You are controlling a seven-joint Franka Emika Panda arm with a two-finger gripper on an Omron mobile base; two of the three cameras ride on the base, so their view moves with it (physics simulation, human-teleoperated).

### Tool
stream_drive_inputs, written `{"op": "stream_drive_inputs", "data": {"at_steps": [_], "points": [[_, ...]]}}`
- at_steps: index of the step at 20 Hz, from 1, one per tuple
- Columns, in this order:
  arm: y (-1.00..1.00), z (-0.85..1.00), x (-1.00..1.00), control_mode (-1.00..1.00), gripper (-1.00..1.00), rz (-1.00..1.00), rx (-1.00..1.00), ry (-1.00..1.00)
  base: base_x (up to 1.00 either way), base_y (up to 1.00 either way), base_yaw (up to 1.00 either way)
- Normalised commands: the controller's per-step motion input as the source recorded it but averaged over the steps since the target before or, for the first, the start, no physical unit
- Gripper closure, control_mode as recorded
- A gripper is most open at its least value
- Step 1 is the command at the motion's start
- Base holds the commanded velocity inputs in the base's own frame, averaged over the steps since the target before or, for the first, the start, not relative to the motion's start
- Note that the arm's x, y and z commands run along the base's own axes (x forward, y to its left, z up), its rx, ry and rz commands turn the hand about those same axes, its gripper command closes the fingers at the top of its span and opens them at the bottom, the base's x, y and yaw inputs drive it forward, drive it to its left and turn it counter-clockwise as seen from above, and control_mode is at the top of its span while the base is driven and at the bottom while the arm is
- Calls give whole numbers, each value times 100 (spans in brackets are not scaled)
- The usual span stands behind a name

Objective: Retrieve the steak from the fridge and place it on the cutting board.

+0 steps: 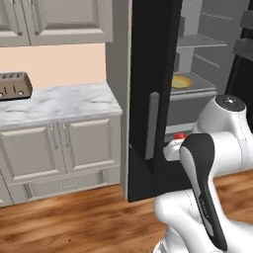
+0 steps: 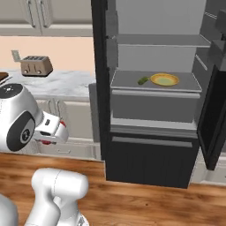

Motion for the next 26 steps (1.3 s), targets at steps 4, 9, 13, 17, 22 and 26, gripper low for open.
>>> {"op": "stream_drive_inputs", "data": {"at_steps": [4,9,13,17,22,26], "points": [[0,0,0,100,100,0,0,0,-30,85,-2],[0,0,0,100,100,0,0,0,0,94,0],[0,0,0,100,100,0,0,0,21,100,0],[0,0,0,100,100,0,0,0,50,89,-1],[0,0,0,100,100,0,0,0,74,76,-3],[0,0,0,100,100,0,0,0,66,85,-3]]}}
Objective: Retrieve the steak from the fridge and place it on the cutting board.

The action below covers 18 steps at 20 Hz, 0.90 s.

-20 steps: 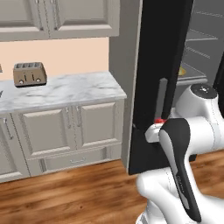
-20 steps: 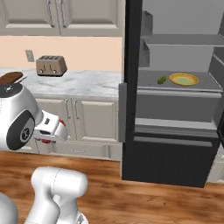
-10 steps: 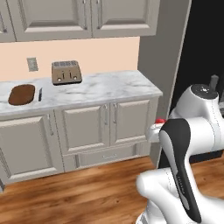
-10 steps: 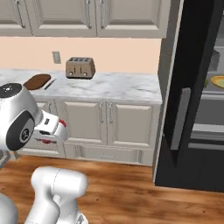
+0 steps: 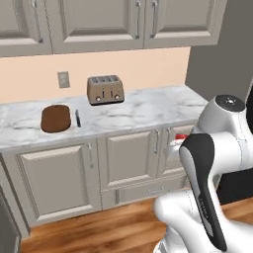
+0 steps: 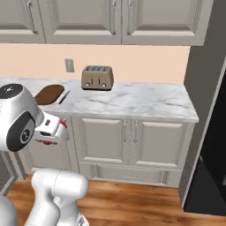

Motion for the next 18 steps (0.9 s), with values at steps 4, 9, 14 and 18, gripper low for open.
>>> {"op": "stream_drive_inputs", "data": {"at_steps": [4,9,14,18], "points": [[0,0,0,100,100,0,0,0,59,88,-2],[0,0,0,100,100,0,0,0,63,76,-1],[0,0,0,100,100,0,0,0,56,64,-1],[0,0,0,100,100,0,0,0,57,37,0]]}}
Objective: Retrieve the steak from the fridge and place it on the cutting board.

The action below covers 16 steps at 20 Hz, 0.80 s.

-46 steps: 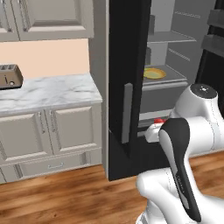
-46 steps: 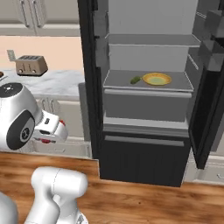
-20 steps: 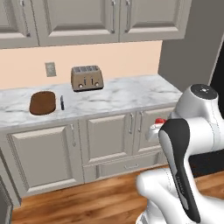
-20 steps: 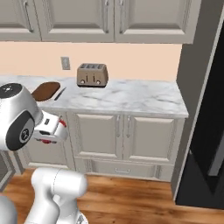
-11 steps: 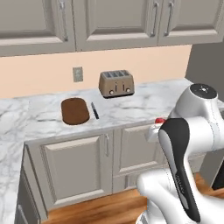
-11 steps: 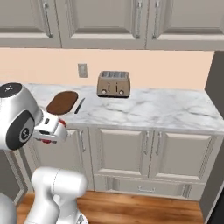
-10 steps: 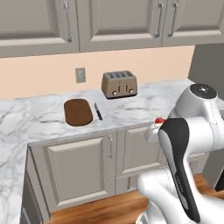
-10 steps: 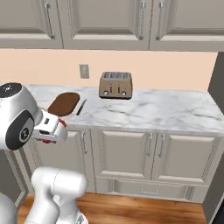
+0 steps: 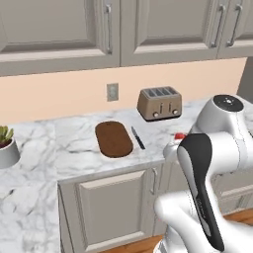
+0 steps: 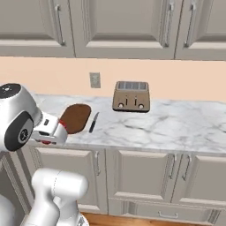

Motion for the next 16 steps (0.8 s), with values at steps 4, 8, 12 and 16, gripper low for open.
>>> {"op": "stream_drive_inputs", "data": {"at_steps": [4,8,12,16], "points": [[0,0,0,100,100,0,0,0,61,46,-2],[0,0,0,100,100,0,0,0,44,49,-2],[0,0,0,100,100,0,0,0,28,40,0],[0,0,0,100,100,0,0,0,17,26,0]]}}
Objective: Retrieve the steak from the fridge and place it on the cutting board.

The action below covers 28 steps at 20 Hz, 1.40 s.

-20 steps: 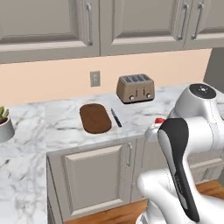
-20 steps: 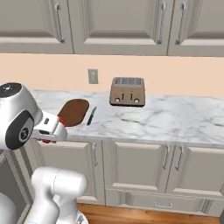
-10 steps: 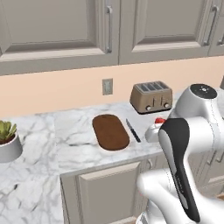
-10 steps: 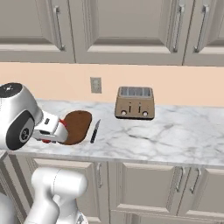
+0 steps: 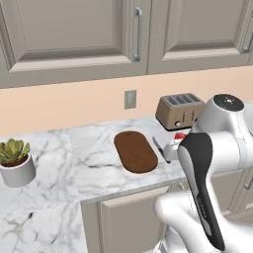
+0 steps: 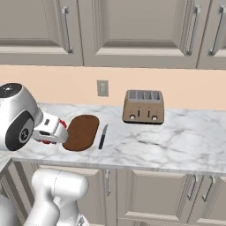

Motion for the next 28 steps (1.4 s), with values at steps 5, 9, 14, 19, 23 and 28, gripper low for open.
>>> {"op": "stream_drive_inputs", "data": {"at_steps": [5,9,14,19,23,28], "points": [[10,0,21,-100,100,0,0,0,8,12,0],[5,-18,54,-100,100,0,0,0,0,0,0],[4,-43,66,-100,100,0,0,5,0,0,0],[5,-47,70,-100,100,0,0,1,0,0,0],[3,-51,66,-100,100,0,0,0,0,0,0],[16,-21,78,-100,100,0,0,0,0,0,0]]}}
